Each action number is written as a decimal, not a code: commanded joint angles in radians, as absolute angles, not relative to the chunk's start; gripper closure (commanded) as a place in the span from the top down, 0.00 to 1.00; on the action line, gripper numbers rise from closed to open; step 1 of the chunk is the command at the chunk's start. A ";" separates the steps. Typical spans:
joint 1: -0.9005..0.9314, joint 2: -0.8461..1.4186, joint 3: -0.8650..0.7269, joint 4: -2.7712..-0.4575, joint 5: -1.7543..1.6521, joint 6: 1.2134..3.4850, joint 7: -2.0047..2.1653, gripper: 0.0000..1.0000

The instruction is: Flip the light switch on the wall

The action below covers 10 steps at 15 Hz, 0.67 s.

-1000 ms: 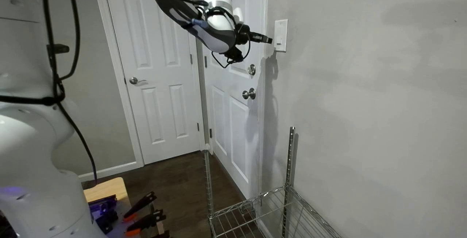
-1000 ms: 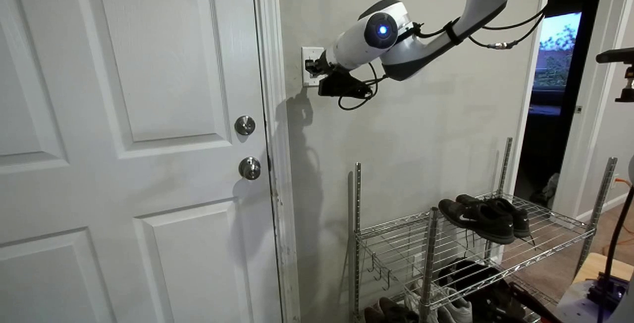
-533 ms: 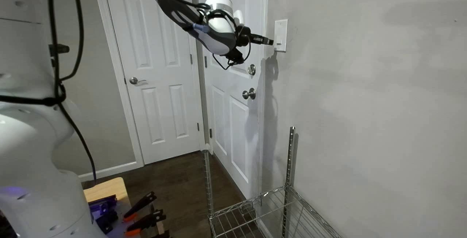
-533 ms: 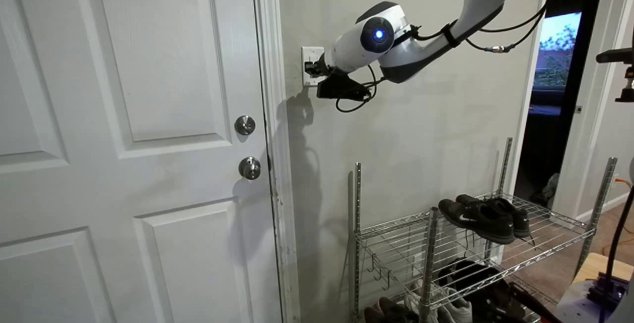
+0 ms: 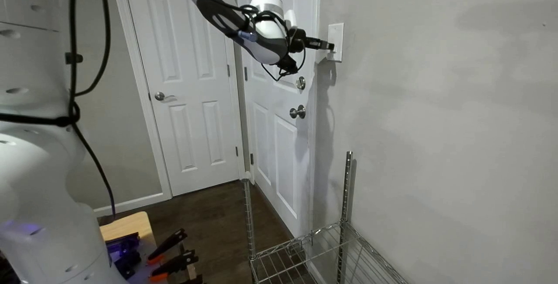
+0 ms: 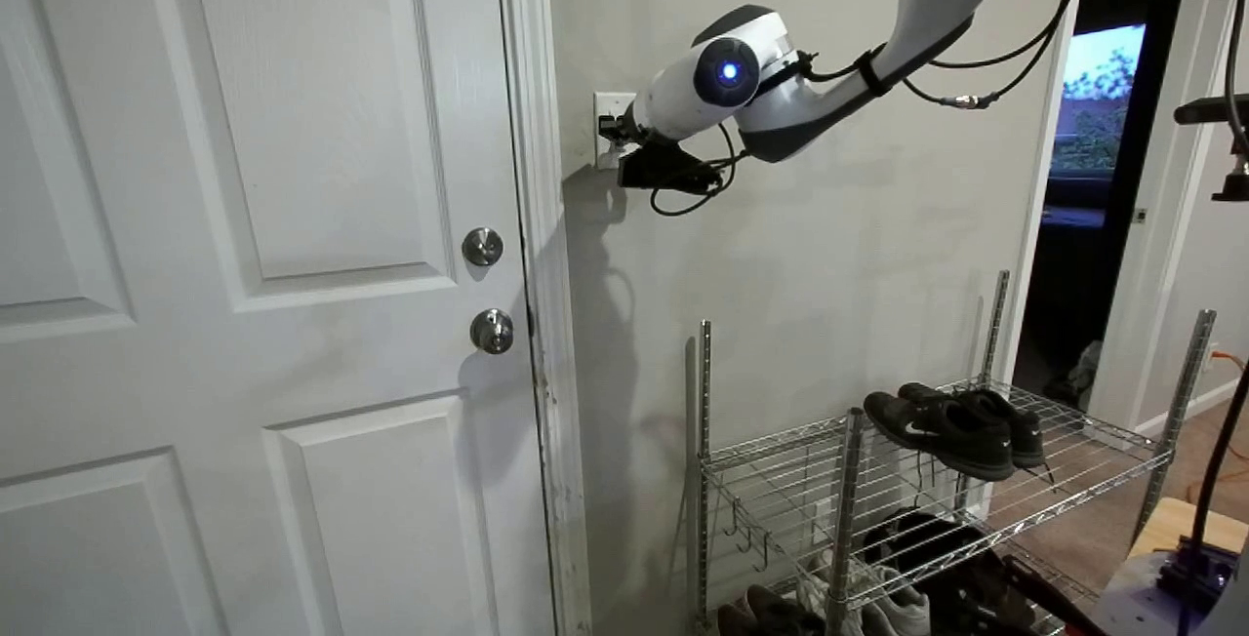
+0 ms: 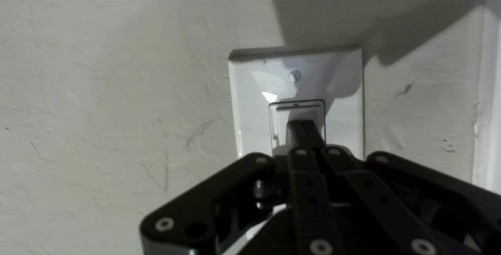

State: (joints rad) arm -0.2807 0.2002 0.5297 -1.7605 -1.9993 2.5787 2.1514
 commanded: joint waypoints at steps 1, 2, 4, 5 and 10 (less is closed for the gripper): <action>-0.142 0.208 0.383 -1.729 -1.996 2.572 2.173 0.02; -0.125 0.214 0.364 -1.725 -1.986 2.567 2.161 0.02; -0.175 0.235 0.421 -1.710 -1.991 2.552 2.139 0.02; -0.078 0.234 0.315 -1.699 -1.969 2.567 2.136 0.02; -0.057 0.235 0.291 -1.701 -1.883 2.576 2.117 0.02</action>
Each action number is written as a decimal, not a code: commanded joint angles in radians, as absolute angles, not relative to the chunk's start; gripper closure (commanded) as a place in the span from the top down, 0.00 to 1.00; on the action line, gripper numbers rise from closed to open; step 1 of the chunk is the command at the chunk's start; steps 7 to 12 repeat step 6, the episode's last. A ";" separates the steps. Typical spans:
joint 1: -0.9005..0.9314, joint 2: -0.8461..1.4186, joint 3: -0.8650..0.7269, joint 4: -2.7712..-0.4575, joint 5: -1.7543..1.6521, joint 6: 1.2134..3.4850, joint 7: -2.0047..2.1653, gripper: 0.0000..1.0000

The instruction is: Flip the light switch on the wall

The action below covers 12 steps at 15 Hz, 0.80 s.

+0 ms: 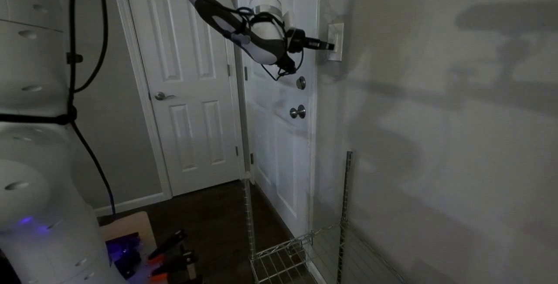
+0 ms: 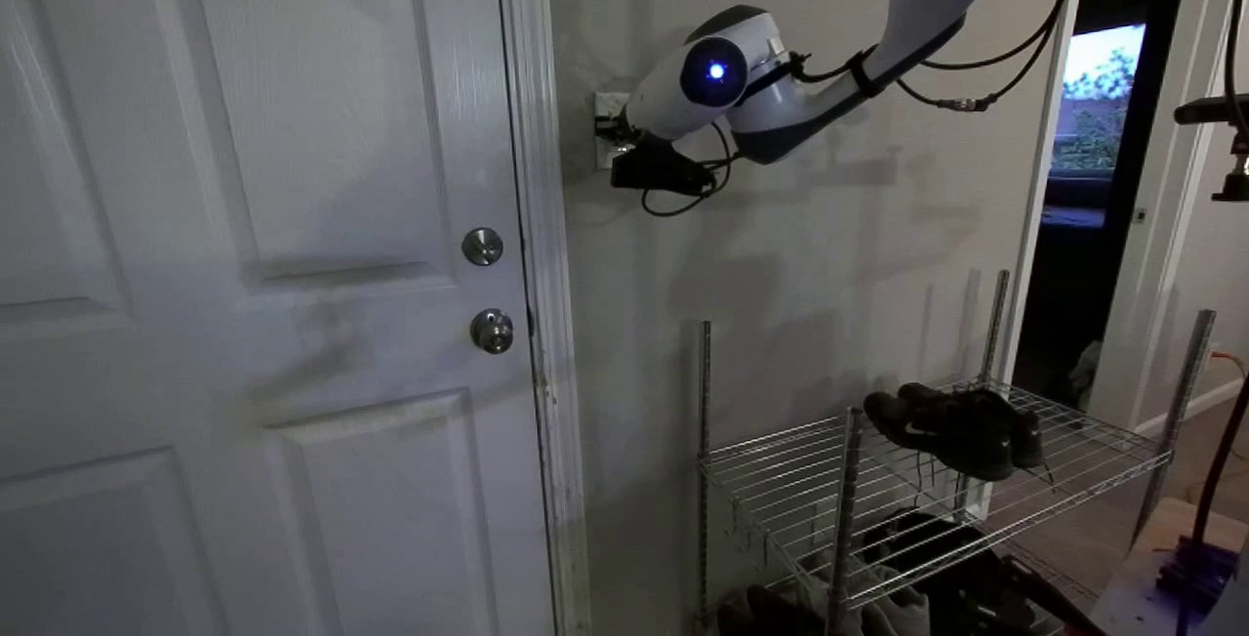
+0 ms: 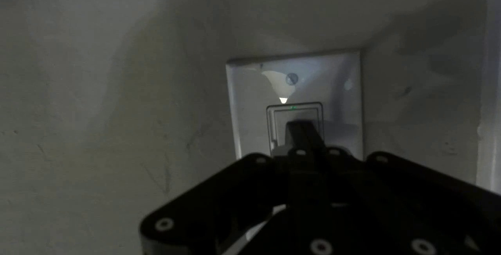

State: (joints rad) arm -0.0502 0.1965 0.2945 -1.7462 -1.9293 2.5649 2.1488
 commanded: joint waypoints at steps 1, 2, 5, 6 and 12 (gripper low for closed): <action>-0.059 0.225 0.291 -1.711 -1.873 2.584 2.128 0.02; -0.060 0.219 0.292 -1.716 -1.867 2.587 2.134 0.02; -0.062 0.202 0.292 -1.733 -1.850 2.596 2.150 0.02; -0.063 0.192 0.292 -1.742 -1.852 2.600 2.161 0.02; -0.063 0.192 0.292 -1.742 -1.852 2.600 2.161 0.02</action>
